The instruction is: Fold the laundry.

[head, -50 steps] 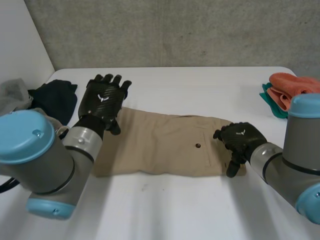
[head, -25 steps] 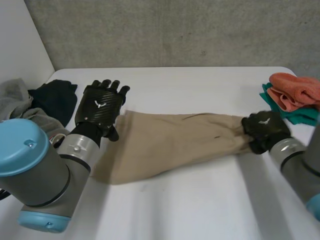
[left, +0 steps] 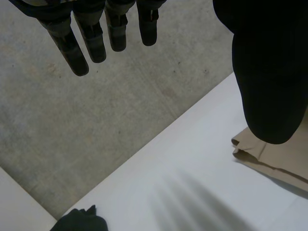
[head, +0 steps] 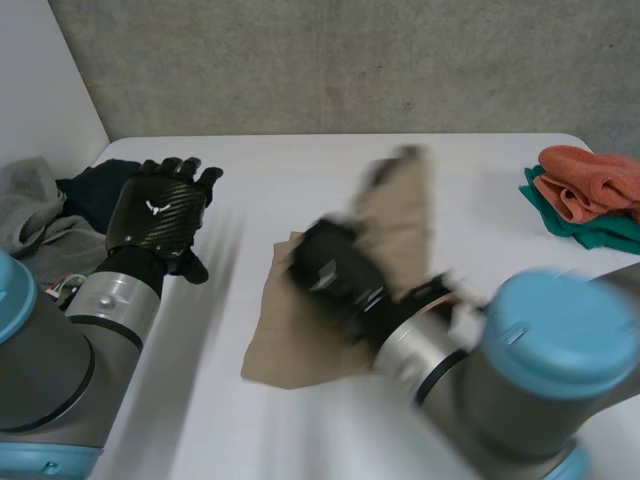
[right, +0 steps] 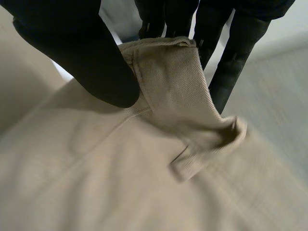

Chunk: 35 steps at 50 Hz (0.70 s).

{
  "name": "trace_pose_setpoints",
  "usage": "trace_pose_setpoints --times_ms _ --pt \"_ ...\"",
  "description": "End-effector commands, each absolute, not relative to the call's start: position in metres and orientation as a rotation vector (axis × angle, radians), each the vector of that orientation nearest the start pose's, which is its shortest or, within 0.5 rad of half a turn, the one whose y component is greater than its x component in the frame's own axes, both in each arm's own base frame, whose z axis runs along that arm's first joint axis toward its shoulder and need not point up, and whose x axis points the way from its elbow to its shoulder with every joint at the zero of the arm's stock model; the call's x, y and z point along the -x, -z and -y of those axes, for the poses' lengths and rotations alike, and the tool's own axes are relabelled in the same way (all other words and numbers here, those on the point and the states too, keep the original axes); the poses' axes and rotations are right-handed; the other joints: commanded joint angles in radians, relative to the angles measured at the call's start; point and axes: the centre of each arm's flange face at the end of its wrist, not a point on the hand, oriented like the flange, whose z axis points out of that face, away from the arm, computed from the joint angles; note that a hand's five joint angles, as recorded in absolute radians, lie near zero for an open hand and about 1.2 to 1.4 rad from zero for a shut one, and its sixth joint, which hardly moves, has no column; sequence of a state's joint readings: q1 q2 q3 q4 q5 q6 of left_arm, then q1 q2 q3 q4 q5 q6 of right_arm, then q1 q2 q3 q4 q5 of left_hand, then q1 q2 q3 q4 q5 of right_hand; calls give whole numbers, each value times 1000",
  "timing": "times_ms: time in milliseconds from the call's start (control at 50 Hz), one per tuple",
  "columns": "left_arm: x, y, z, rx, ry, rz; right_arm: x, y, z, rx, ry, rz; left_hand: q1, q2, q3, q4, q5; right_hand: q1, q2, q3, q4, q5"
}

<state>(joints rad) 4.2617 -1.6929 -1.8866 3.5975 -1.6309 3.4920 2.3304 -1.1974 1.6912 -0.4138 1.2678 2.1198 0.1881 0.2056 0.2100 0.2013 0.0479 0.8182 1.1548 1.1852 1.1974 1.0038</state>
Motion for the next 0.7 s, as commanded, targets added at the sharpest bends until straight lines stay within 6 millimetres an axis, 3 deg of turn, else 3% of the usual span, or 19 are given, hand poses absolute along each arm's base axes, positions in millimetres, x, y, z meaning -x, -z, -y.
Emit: trace_pose_setpoints --times_ms 20,40,60,140,160,220,240,300,380,520,600,700 --pt "245 -217 230 -775 2243 -2105 -393 -137 117 2166 1952 -910 -14 -31 -35 -27 -48 -276 -613 -643 -655 -636" --pt "246 -217 230 -777 2243 -2105 -394 -139 120 2165 1976 -931 -14 -31 -35 -27 -48 -582 -918 -949 -961 -942" --pt "246 -218 230 -774 2244 -2104 -395 -141 124 2152 2001 -970 -14 -31 -35 -27 -48 -644 -980 -1011 -1023 -1004" --pt "247 -221 232 -770 2260 -2089 -396 -165 137 1892 2060 -1200 -14 -31 -35 -27 -48 -644 -980 -1011 -1023 -1004" --pt "247 -225 234 -764 2273 -2079 -393 -185 140 1711 2057 -1276 -14 -31 -35 -27 -48 -644 -980 -1011 -1023 -1004" --pt "249 -231 236 -757 2294 -2061 -381 -213 149 1432 2018 -1384 -14 -31 -35 -27 -48 -644 -980 -1011 -1023 -1004" --pt "251 -235 237 -754 2307 -2050 -373 -229 158 1266 1990 -1435 -14 -31 -35 -27 -48 -644 -980 -1011 -1023 -1004" --pt "255 -241 236 -754 2325 -2047 -362 -241 172 1062 1932 -1505 -14 -31 -35 -27 -48 -644 -980 -1011 -1023 -1004" --pt "266 -247 225 -784 2332 -2089 -343 -239 199 913 1854 -1674 -14 -31 -35 -27 -48 -644 -980 -1011 -1023 -1004" --pt "293 -238 195 -933 2248 -2289 -320 -204 238 905 1648 -2011 -14 -31 -35 -27 -48 -644 -980 -1011 -1023 -1004" --pt "306 -218 183 -1027 2118 -2410 -318 -183 245 914 1480 -2123 -14 -31 -35 -27 -48 -644 -980 -1011 -1023 -1004" --pt "311 -176 179 -1105 1830 -2525 -324 -155 247 963 1317 -2161 -14 -31 -35 -27 -48 -644 -980 -1011 -1023 -1004"
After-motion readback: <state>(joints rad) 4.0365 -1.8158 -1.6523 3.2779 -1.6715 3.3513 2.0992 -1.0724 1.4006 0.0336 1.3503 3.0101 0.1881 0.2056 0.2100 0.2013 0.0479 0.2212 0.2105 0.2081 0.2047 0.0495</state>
